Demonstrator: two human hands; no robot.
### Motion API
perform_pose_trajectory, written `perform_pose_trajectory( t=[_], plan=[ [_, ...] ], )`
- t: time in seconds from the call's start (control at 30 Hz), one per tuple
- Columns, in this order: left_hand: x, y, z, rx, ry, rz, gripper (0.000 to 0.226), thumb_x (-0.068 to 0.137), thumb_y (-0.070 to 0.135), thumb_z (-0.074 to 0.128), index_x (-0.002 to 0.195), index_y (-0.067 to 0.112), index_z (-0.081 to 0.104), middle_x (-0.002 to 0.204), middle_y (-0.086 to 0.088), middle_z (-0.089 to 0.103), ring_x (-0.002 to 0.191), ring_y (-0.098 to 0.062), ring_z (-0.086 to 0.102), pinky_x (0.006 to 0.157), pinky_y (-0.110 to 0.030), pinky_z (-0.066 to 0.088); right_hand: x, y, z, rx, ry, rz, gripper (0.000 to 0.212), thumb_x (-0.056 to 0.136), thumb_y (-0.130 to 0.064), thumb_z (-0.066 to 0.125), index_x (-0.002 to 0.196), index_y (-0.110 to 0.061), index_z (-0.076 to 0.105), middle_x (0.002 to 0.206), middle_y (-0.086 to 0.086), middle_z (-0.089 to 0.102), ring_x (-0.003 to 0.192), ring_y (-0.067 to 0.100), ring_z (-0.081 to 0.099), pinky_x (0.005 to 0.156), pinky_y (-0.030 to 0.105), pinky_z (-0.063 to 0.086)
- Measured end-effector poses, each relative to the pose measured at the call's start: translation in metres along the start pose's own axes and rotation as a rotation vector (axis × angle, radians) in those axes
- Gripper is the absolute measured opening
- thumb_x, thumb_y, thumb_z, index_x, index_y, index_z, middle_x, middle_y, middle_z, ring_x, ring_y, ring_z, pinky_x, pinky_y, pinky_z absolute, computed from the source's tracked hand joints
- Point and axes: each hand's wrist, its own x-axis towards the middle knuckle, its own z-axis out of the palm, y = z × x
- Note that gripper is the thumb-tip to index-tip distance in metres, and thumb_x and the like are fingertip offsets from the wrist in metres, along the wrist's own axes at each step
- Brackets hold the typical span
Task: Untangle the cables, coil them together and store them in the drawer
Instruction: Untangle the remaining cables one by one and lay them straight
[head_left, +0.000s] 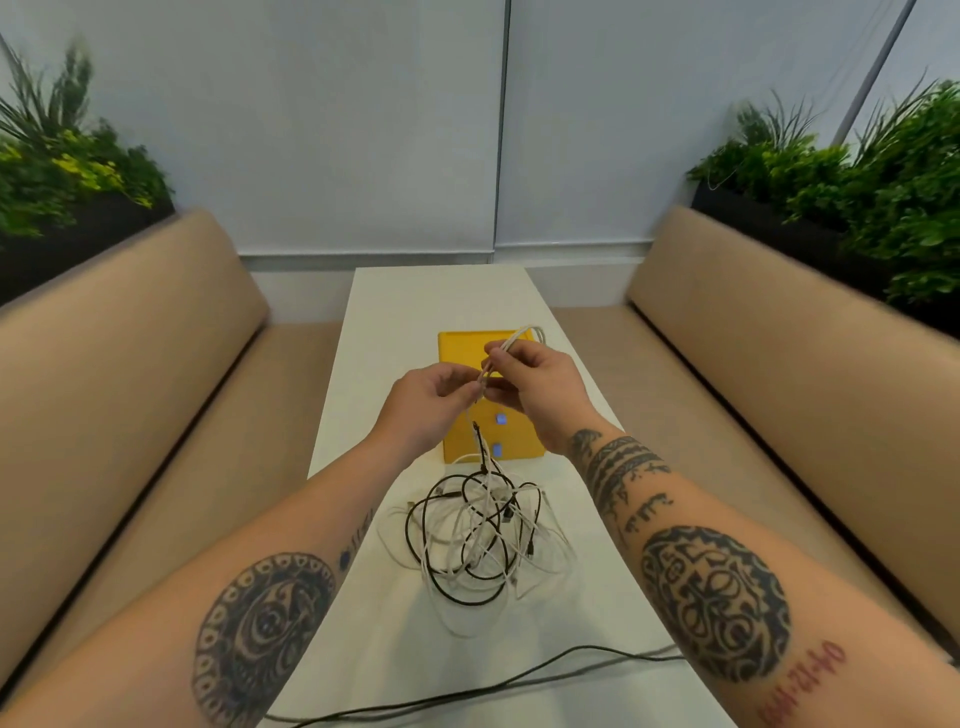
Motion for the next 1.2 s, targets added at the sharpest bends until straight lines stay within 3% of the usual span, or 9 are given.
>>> perform_pose_trajectory(
  t=[0.23,0.43,0.57,0.7,0.8,0.93,1.07,1.13,1.2],
  plan=[
    [-0.002,0.01,0.0,-0.025,-0.036,0.028,0.016,0.1,0.028,0.057,0.094,0.028,0.072,0.091,0.008,0.075,0.086,-0.004,0.066,0.068,-0.019,0.041,0.006,-0.03,-0.003,0.313,0.016,-0.022,0.009,0.098,-0.015,0.061,0.098,-0.007,0.066,0.088,0.006,0.069,0.075,0.022,0.07,0.063,0.026,0.058],
    [-0.001,0.008,-0.001,-0.04,0.004,0.048,0.016,0.099,0.022,0.058,0.093,0.025,0.072,0.083,0.004,0.071,0.077,-0.005,0.063,0.069,-0.024,0.046,0.006,-0.031,-0.016,0.294,0.044,-0.021,0.01,0.098,-0.02,0.062,0.095,-0.011,0.064,0.09,0.006,0.07,0.075,0.022,0.07,0.062,0.027,0.057],
    [0.002,0.011,-0.002,-0.059,0.026,0.044,0.015,0.099,0.025,0.058,0.094,0.026,0.072,0.082,0.002,0.064,0.067,-0.013,0.066,0.068,-0.034,0.051,0.001,-0.015,-0.029,0.158,0.128,0.061,0.014,0.099,-0.026,0.061,0.098,-0.012,0.06,0.082,0.0,0.068,0.069,0.017,0.067,0.058,0.026,0.052],
    [0.003,0.015,-0.004,-0.075,0.034,0.01,0.018,0.101,0.026,0.055,0.1,0.024,0.072,0.081,0.007,0.057,0.064,-0.009,0.051,0.067,-0.037,0.059,-0.006,0.008,-0.05,-0.059,0.08,0.235,0.019,0.101,-0.022,0.054,0.11,-0.008,0.063,0.077,0.0,0.058,0.063,0.017,0.057,0.058,0.029,0.05],
    [0.002,0.015,-0.008,-0.005,0.06,0.013,0.02,0.102,0.028,0.051,0.101,0.022,0.071,0.076,0.008,0.054,0.064,-0.007,0.047,0.057,-0.027,0.043,-0.011,0.033,-0.068,-0.323,0.068,0.264,0.026,0.105,-0.024,0.044,0.11,-0.013,0.066,0.075,0.002,0.05,0.062,0.018,0.051,0.063,0.032,0.046],
    [0.001,0.013,-0.013,0.076,0.106,0.018,0.02,0.101,0.03,0.052,0.098,0.025,0.072,0.066,0.012,0.05,0.051,-0.001,0.042,0.052,-0.022,0.032,-0.016,0.067,-0.107,-0.781,0.151,0.265,0.026,0.103,-0.023,0.045,0.105,-0.018,0.07,0.089,0.003,0.061,0.084,0.026,0.057,0.079,0.04,0.051],
    [0.002,0.015,-0.016,0.145,0.072,0.027,0.018,0.098,0.035,0.057,0.095,0.028,0.073,0.068,0.005,0.049,0.044,-0.004,0.038,0.048,-0.022,0.029,-0.023,0.073,-0.126,-0.794,0.372,0.352,0.046,0.1,-0.027,0.05,0.143,-0.011,0.048,0.127,0.015,0.063,0.1,0.029,0.064,0.085,0.039,0.054],
    [0.002,0.017,-0.014,0.176,0.031,0.038,0.018,0.097,0.037,0.059,0.094,0.028,0.074,0.07,0.003,0.05,0.049,-0.005,0.038,0.049,-0.022,0.031,-0.023,0.062,-0.111,-0.795,0.33,0.236,0.056,0.1,-0.033,0.052,0.15,-0.011,0.038,0.148,0.011,0.048,0.13,0.028,0.051,0.107,0.042,0.043],
    [0.002,0.02,-0.01,0.218,-0.014,0.07,0.017,0.096,0.037,0.06,0.093,0.029,0.075,0.072,0.002,0.054,0.059,-0.009,0.045,0.056,-0.029,0.04,-0.025,0.041,-0.08,-0.752,0.235,0.0,0.049,0.102,-0.036,0.049,0.146,-0.015,0.046,0.149,0.004,0.047,0.136,0.022,0.044,0.114,0.038,0.035]
  ],
)
